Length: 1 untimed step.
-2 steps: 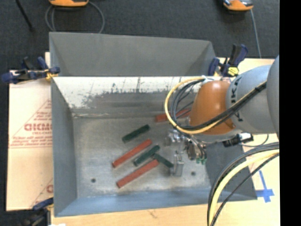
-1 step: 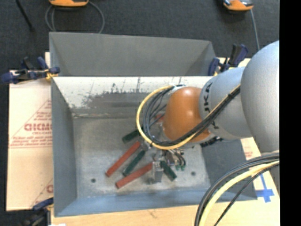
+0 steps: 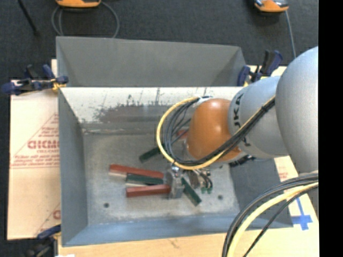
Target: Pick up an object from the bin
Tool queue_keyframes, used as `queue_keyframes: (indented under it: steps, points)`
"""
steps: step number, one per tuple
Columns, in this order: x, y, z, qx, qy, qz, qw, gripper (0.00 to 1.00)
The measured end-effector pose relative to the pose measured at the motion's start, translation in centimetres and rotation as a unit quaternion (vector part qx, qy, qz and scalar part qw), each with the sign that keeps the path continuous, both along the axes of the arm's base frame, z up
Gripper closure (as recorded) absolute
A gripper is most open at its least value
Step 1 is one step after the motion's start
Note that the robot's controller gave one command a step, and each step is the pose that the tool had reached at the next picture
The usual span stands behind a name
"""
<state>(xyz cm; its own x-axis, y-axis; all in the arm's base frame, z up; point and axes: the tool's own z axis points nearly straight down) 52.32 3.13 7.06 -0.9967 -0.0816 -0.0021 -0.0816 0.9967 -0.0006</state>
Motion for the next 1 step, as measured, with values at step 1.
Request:
queue_keyframes:
  steps: [1]
  points:
    - [-2.33, -1.81, 14.36, -0.001, -0.0037, 0.018, 0.9998, 1.00]
